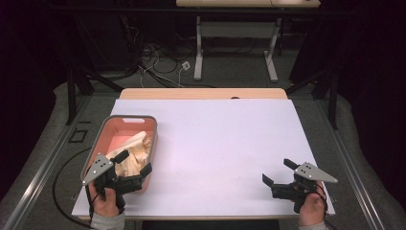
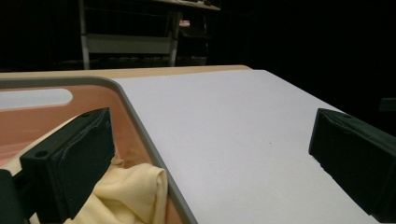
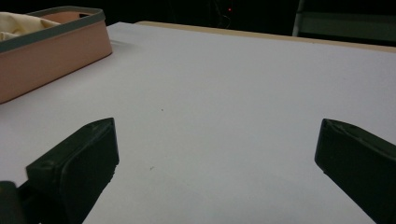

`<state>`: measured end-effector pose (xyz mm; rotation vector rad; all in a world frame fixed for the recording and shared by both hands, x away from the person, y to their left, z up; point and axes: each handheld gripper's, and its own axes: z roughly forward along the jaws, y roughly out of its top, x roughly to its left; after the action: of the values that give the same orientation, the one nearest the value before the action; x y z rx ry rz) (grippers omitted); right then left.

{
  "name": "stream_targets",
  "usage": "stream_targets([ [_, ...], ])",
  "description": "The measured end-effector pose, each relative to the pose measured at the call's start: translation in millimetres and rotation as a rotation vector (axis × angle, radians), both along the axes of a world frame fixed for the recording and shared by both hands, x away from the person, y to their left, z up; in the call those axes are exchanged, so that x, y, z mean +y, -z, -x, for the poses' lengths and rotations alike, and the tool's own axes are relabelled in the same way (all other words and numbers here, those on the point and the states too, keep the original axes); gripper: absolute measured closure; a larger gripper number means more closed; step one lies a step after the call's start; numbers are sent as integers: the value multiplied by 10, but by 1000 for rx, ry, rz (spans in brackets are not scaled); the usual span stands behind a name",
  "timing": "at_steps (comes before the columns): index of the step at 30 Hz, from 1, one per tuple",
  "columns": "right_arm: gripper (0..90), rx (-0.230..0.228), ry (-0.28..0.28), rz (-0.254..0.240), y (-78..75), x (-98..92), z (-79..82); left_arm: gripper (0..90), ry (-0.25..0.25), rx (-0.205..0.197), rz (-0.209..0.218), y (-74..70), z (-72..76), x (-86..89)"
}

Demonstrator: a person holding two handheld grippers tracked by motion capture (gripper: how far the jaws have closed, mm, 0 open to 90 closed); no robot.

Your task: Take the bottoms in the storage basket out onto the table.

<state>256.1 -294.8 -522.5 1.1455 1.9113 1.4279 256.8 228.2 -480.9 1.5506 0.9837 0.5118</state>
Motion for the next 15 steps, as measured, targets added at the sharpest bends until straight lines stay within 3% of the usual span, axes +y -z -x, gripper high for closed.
stream_targets([
  [3,0,16,22,41,37,-22,-39,4,-12,2,-13,-18,1,-2],
  [5,0,16,46,38,57,-24,-67,5,-27,0,-33,-37,-6,2],
  [8,0,30,36,30,75,-47,-87,5,-5,5,-20,-66,-18,24],
  [15,0,17,10,53,73,-37,-110,4,-14,25,-30,-186,-51,85],
])
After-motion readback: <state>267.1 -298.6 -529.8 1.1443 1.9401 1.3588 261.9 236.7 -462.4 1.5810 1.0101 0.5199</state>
